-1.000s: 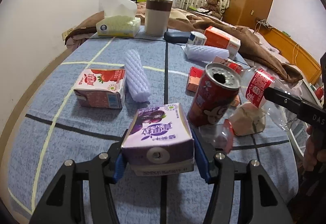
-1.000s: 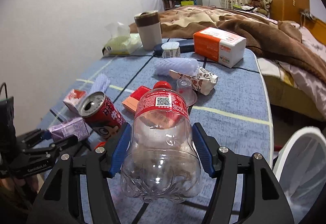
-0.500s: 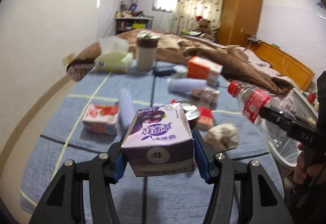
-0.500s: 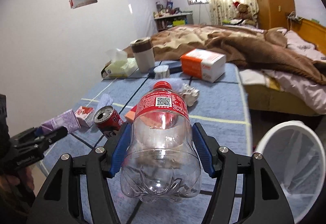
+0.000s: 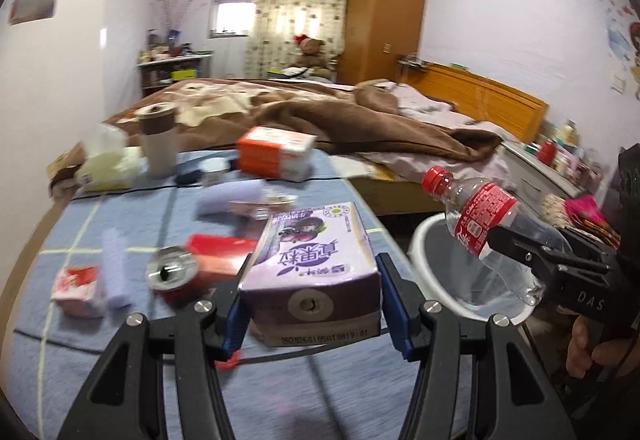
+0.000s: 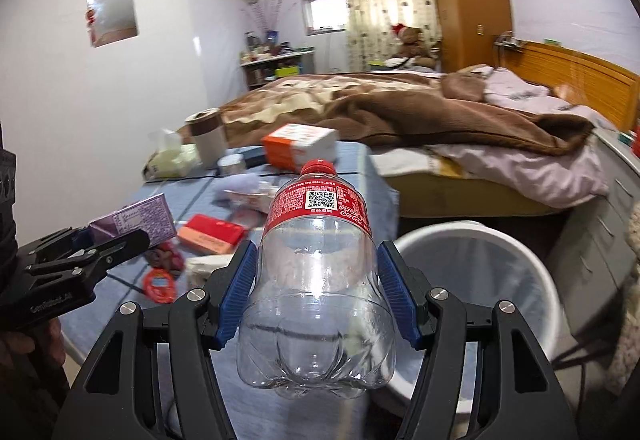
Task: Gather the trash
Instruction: 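Lift the purple juice box and clear bottle and carry both toward the white wastebasket, then open both tools over the wastebasket to drop the juice box and bottle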
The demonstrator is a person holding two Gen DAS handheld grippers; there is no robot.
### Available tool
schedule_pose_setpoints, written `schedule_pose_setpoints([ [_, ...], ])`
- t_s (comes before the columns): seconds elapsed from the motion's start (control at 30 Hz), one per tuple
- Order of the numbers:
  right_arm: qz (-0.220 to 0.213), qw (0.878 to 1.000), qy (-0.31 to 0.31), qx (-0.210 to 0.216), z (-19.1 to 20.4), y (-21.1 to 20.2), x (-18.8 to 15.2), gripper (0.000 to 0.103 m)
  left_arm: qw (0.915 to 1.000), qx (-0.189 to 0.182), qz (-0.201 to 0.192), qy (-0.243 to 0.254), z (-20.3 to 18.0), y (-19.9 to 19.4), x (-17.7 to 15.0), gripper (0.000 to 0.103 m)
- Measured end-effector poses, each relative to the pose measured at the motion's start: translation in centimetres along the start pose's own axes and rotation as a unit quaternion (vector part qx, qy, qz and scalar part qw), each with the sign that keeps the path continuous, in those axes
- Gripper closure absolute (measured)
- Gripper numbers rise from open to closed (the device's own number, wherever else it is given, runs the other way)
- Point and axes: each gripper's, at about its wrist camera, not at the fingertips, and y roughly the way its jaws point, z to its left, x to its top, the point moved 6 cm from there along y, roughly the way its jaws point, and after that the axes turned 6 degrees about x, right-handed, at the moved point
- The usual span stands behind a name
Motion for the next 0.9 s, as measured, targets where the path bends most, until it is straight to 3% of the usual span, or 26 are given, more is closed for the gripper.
schedule_pose_setpoints([
  [0.23, 0.011, 0.997, 0.046, -0.056, -5.7, -0.9, -1.7, 0.04, 0.997, -0.059, 0.019, 0.047, -6.9, 2.8, 0.3, 0.044],
  [0.4, 0.031, 0.994, 0.079, -0.074, -8.6, -0.4, -3.1, 0.04, 0.9926, -0.096, 0.035, 0.066, -11.5, 4.9, 0.2, 0.044],
  [0.77, 0.092, 0.984, 0.095, -0.119, -13.5, 1.2, -6.0, 0.04, 0.9807, -0.13, 0.084, 0.119, -18.1, 9.9, -1.5, 0.044],
  [0.9, 0.114, 0.98, 0.097, -0.128, -14.8, 2.0, -6.6, 0.039, 0.9799, -0.137, 0.095, 0.11, -18.9, 11.3, -1.6, 0.043],
])
